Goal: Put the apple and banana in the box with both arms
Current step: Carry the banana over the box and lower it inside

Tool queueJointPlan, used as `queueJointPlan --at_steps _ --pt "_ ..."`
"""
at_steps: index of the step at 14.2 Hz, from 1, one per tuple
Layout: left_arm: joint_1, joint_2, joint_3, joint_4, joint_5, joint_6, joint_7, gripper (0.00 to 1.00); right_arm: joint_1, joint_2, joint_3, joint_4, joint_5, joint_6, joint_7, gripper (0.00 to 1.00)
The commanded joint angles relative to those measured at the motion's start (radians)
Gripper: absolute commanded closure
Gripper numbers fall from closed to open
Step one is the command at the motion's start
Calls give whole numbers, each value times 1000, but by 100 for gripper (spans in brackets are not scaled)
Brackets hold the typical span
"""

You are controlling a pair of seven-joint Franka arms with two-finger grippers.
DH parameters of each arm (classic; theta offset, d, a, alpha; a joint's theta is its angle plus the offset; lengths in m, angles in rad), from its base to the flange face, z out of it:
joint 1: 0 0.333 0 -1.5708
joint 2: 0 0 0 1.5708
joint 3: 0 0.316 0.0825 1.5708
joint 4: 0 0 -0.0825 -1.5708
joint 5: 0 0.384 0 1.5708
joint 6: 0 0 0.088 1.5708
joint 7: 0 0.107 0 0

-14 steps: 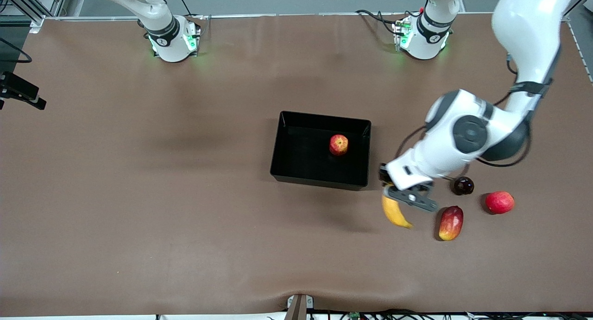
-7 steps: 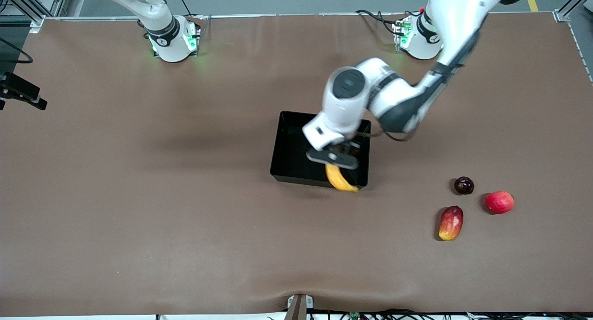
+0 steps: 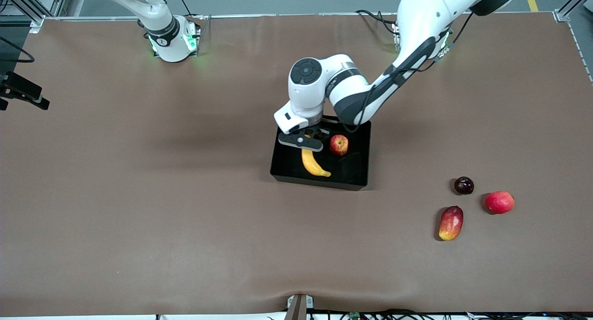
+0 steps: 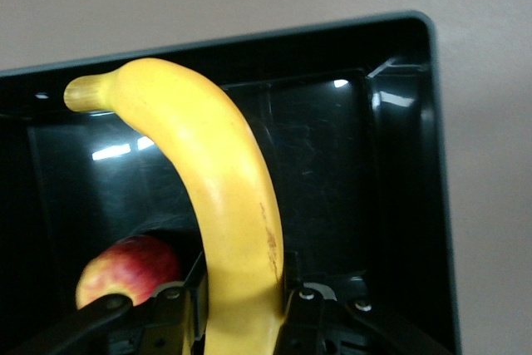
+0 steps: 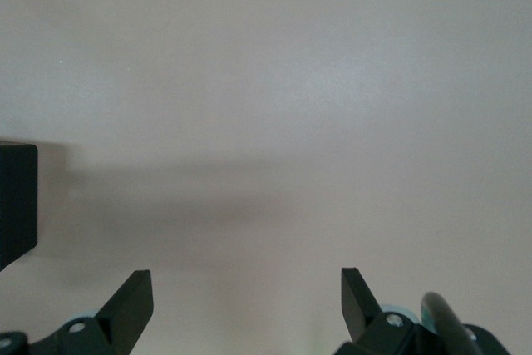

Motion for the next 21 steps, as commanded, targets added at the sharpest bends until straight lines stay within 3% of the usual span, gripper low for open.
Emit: queueJointPlan --at_steps 1,16,17,18,19,21 --pt "-46 35 25 12 88 51 -30 100 -21 7 8 17 23 -10 -2 0" --pt "-63 148 60 18 134 103 -32 99 -18 7 6 16 27 -15 -2 0" --pt "-69 154 62 18 134 103 -38 90 -19 7 6 16 27 -14 -2 0" --pt "-70 154 70 19 133 103 -56 66 -19 7 8 16 27 -14 -2 0" --pt "-70 154 80 21 133 103 -70 3 -19 7 6 14 27 -15 -2 0" --pt "-68 145 80 35 136 103 -69 0 -19 7 6 14 27 -15 -2 0"
